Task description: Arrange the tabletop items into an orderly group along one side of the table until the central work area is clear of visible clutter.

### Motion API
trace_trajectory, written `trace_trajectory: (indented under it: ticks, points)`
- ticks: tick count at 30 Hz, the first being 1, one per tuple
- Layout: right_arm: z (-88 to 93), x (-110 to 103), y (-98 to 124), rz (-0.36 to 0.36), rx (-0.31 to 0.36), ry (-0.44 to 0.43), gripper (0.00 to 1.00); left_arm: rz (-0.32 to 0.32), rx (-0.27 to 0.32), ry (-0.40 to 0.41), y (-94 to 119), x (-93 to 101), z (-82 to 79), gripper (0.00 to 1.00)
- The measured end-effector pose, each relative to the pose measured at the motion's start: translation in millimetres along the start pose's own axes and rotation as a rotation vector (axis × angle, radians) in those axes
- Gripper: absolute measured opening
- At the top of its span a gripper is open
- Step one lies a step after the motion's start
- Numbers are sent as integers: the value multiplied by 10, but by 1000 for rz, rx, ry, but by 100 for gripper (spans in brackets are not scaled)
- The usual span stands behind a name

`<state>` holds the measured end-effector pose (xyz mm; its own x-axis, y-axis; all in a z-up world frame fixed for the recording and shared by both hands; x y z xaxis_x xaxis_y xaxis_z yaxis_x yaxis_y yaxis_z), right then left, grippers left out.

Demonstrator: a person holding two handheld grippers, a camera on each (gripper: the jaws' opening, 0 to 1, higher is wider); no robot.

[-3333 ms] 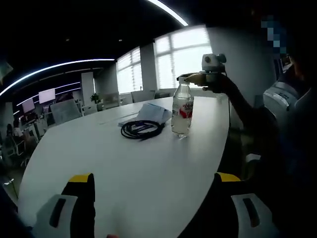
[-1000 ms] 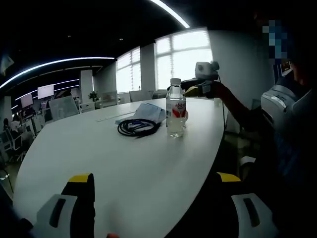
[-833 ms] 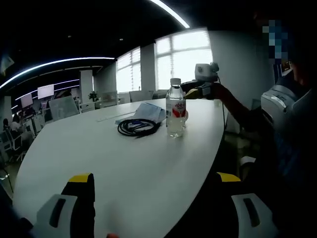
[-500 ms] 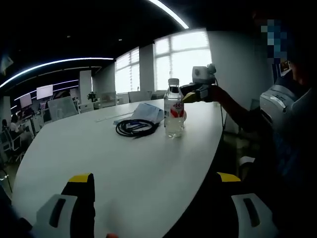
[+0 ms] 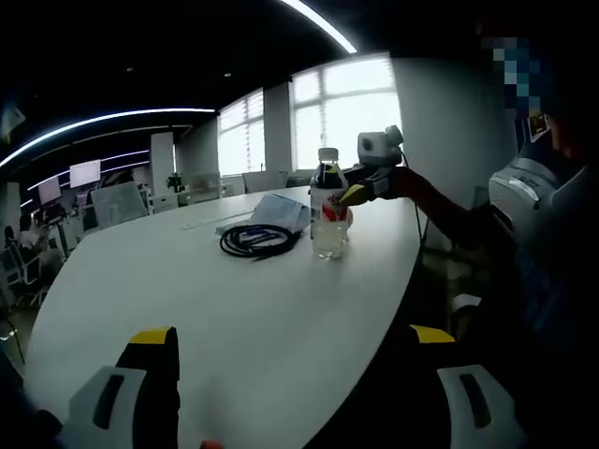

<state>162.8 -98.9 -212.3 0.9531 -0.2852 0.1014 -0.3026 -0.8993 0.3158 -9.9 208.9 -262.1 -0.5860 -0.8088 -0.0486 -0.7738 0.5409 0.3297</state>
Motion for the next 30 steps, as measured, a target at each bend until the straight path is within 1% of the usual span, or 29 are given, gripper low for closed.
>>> trace_trajectory:
  ticks: [6,13,16,18,20,25,30]
  points:
    - [54,-13,-48,-9,1,-20,50,3,3,1,-11,6,3,100]
    - [99,-45,-108,-12,5,-19,48,-4,0,6,0,-12,32,100]
    - [100,-42,-115,-11,15,-19,46,-12,-1,7,19,-23,36,100]
    - [102,-23,-111,3,29,-22,42,-14,1,7,30,-22,39,100]
    - [112,-27,-110,-5,38,-32,42,-14,5,7,34,-19,46,100]
    - [117,-41,-107,7,53,-32,41,-10,-3,12,18,-17,79,100]
    - [123,-47,-103,17,65,-47,40,-10,0,13,19,-22,77,100]
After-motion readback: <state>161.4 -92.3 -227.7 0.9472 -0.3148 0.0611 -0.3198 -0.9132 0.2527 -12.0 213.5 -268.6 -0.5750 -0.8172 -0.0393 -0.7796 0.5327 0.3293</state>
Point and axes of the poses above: the point that each gripper's makers call its tool centre point, and the gripper's own axes: y roughly backward along the fingers, x roughly to its right, z roughly out of its underside, the point moved 8 cm from there along y, roughly backward along the fingers
